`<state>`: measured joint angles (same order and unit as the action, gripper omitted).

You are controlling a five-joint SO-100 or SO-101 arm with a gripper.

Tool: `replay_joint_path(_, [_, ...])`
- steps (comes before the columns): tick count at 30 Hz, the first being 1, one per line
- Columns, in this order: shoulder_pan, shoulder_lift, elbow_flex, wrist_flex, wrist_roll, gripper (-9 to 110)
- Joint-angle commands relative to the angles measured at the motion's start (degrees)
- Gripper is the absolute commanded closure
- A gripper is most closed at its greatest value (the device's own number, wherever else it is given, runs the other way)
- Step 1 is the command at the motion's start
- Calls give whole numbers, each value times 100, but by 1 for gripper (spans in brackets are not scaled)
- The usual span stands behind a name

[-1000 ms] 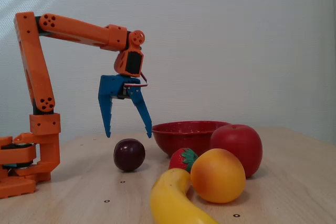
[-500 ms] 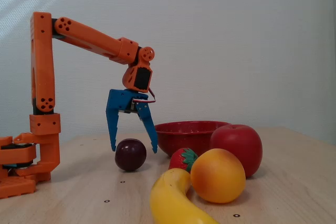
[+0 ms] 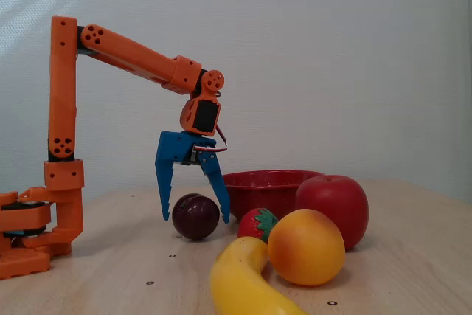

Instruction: Put the plum in the red bowl.

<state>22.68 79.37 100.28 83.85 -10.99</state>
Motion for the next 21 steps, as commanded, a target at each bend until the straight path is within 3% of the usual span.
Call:
replay_joint_path(1, [0,105,-334,-79,158,60])
replay_joint_path(21, [-18,123,0,-413,272,66])
